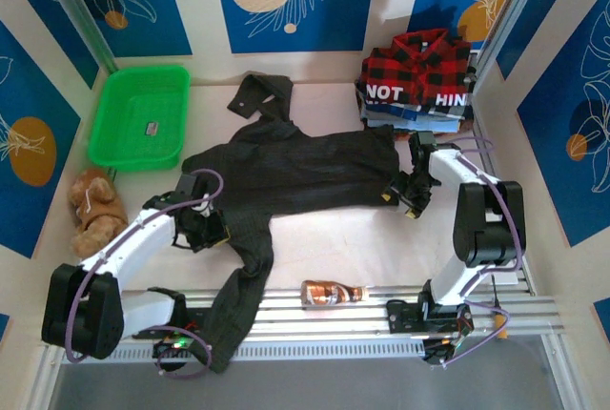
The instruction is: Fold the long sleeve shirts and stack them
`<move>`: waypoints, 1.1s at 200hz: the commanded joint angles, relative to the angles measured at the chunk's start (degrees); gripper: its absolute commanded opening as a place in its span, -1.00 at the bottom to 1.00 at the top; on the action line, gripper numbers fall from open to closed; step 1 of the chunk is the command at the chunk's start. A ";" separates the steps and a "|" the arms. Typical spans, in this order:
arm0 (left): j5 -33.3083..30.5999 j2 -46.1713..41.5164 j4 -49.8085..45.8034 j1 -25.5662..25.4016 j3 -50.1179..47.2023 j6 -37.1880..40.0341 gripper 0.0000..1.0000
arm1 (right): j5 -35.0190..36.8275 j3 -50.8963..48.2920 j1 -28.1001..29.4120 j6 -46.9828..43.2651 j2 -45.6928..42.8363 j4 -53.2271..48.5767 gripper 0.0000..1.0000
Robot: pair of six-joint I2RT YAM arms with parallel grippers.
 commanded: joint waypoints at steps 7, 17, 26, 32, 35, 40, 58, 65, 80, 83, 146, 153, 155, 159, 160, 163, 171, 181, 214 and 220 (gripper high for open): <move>1.35 -1.11 -0.30 0.42 -0.49 1.02 -0.99 | -2.45 1.01 0.25 2.44 2.92 3.55 0.25; 1.17 -1.34 -0.56 0.42 -0.49 1.01 -0.99 | -2.74 0.56 0.30 2.85 3.26 4.07 0.21; 1.05 -1.57 -0.79 0.37 -0.60 0.96 -0.99 | -2.62 0.25 0.30 3.30 3.45 3.80 0.18; 1.03 -1.86 -0.99 0.39 -0.66 0.98 -0.99 | -2.57 -0.12 0.34 3.41 3.29 3.60 0.16; 1.07 -1.97 -1.13 0.46 -0.71 0.98 -0.99 | -2.62 -0.38 0.34 3.53 3.13 3.55 0.15; 1.03 -2.20 -1.19 0.49 -0.71 0.98 -0.99 | -2.61 -0.84 0.43 3.71 2.87 3.71 0.11; 0.82 -3.01 -1.51 0.50 -1.20 0.92 -1.00 | -1.87 -2.67 0.33 4.17 1.99 4.70 -0.16; 0.82 -3.18 -1.69 0.50 -1.23 0.88 -1.00 | -1.87 -3.03 0.14 4.35 2.12 5.07 -0.32; 0.66 -3.56 -2.30 0.59 -1.15 1.10 -1.00 | -1.84 -3.15 -0.18 4.62 2.57 5.57 -0.50; 0.64 -3.66 -2.35 0.59 -1.15 1.18 -1.00 | -1.73 -3.10 -0.22 4.67 2.74 5.57 -0.54; 0.55 -9.40 -6.12 1.29 1.41 1.11 -1.00 | 1.33 -1.96 -0.84 3.84 -4.89 0.62 -1.00; 0.68 -10.22 -6.57 1.38 1.91 0.88 -1.00 | 1.39 -1.87 -0.75 3.74 -5.78 -0.20 -1.00; 0.72 -10.36 -6.73 1.45 2.05 0.86 -1.00 | 1.43 -1.87 -0.78 3.68 -6.00 -0.40 -1.00; 0.77 -10.74 -6.97 1.49 2.45 0.77 -1.00 | 1.33 -1.91 -0.85 3.58 -6.57 -0.66 -1.00; 0.79 -10.81 -7.02 1.53 2.54 0.72 -1.00 | 1.33 -1.89 -0.82 3.57 -6.67 -0.75 -1.00; 0.89 -10.99 -7.18 1.68 2.81 0.68 -1.00 | 1.25 -1.89 -0.80 3.52 -7.03 -0.82 -1.00; 1.31 -11.11 -7.54 2.01 3.63 0.53 -0.99 | 1.00 -1.83 -0.84 3.40 -7.83 -1.31 -1.00; 1.79 -10.83 -7.95 2.46 4.80 0.36 -0.99 | 0.95 -1.40 -0.88 3.20 -8.50 -1.89 -1.00; 3.20 -7.46 -8.82 4.89 9.50 1.16 -1.00 | 0.46 2.50 -1.33 1.08 -7.97 -4.98 -1.00; 3.51 -6.81 -8.78 5.25 10.38 1.25 -1.00 | 0.30 3.18 -1.43 0.81 -7.76 -5.57 -1.00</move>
